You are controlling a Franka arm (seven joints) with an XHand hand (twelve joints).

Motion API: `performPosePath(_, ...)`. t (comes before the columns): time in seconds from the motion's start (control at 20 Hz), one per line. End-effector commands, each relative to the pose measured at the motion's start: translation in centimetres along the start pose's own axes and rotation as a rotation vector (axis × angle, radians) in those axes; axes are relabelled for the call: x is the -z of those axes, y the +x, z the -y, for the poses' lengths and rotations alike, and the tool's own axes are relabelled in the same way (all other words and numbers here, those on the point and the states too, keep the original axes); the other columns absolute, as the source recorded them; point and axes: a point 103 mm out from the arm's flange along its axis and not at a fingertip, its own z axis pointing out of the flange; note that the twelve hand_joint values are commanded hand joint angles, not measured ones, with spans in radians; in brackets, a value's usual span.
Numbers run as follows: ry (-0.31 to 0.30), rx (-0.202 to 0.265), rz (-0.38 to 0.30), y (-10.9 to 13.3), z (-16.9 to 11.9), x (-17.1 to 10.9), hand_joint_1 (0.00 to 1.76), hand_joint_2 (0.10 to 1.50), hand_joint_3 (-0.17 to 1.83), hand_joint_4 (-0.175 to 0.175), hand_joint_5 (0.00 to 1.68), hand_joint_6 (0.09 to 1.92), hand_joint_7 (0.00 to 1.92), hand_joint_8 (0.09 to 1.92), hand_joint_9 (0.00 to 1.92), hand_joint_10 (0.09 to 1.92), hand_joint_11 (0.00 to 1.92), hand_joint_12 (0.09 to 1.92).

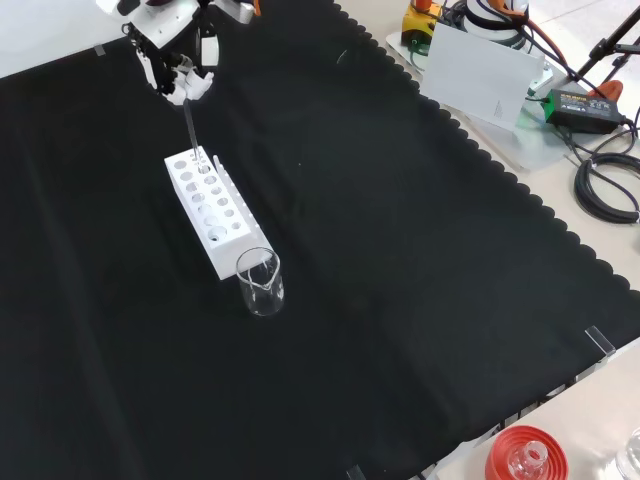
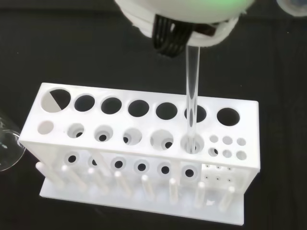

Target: Put the glass rod back on the white test tube rack.

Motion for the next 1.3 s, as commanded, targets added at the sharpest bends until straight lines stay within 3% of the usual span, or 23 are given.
performPosePath(0.05, 0.014, 0.011, 0.016, 0.4, -0.7, -0.4, 1.33, 0.71, 0.57, -0.175, 1.18, 0.56, 1.38, 0.68, 1.75, 0.32, 1.55, 0.66)
performPosePath(0.7, 0.013, 0.011, 0.047, -0.1, -1.6, -1.7, 1.33, 0.71, 0.57, -0.175, 1.18, 0.56, 1.38, 0.68, 1.75, 0.32, 1.56, 0.66)
performPosePath(1.3, 0.056, 0.012, 0.046, -0.5, -2.2, -3.1, 1.33, 0.71, 0.57, -0.175, 1.18, 0.57, 1.37, 0.68, 1.75, 0.32, 1.56, 0.66)
